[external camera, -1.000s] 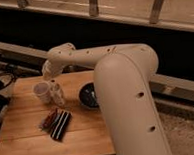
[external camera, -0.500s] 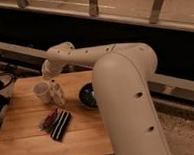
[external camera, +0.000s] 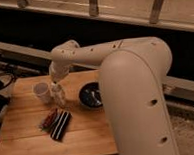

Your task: Knock the bottle over

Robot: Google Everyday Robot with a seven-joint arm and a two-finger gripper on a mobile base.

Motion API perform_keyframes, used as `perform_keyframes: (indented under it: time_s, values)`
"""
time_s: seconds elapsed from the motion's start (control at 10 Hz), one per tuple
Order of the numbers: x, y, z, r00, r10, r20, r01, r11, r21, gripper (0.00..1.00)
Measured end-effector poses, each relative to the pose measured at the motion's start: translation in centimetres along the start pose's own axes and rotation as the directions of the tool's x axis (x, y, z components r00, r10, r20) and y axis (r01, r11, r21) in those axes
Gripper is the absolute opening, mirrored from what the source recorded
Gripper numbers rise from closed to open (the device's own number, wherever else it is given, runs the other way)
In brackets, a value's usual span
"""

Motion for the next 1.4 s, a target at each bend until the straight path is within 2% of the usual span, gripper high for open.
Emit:
perform_keyframes:
  time_s: [0.3, 0.4, 0.5, 0.6, 0.8, 0.9, 1.0, 1.1, 1.3, 1.4]
  values:
    - [2.2, -0.4, -1.0, 0.997, 0.057, -0.052, -0.055, 0.998, 0.036, 0.03]
    - [2.3, -0.4, -1.2, 0.996, 0.069, -0.057, -0.067, 0.997, 0.035, 0.04]
    - [2.0, -0.6, -1.1, 0.997, 0.063, -0.045, -0.062, 0.998, 0.032, 0.03]
    - [1.7, -0.2, -0.8, 0.999, 0.034, -0.036, -0.033, 0.999, 0.034, 0.05]
    - [2.3, 0.2, -0.8, 0.998, 0.033, -0.045, -0.032, 0.999, 0.042, 0.22]
    - [2.7, -0.4, -1.2, 0.998, 0.043, -0.047, -0.04, 0.998, 0.049, 0.27]
    - [2.7, -0.6, -1.3, 0.998, 0.042, -0.048, -0.04, 0.998, 0.055, 0.28]
    - [2.8, -0.3, -1.2, 0.998, 0.033, -0.047, -0.03, 0.998, 0.054, 0.24]
    - [3.0, 0.6, -0.9, 0.999, 0.025, -0.047, -0.022, 0.998, 0.055, 0.05]
    - [3.2, 0.3, -1.0, 0.999, 0.024, -0.049, -0.021, 0.998, 0.062, 0.02]
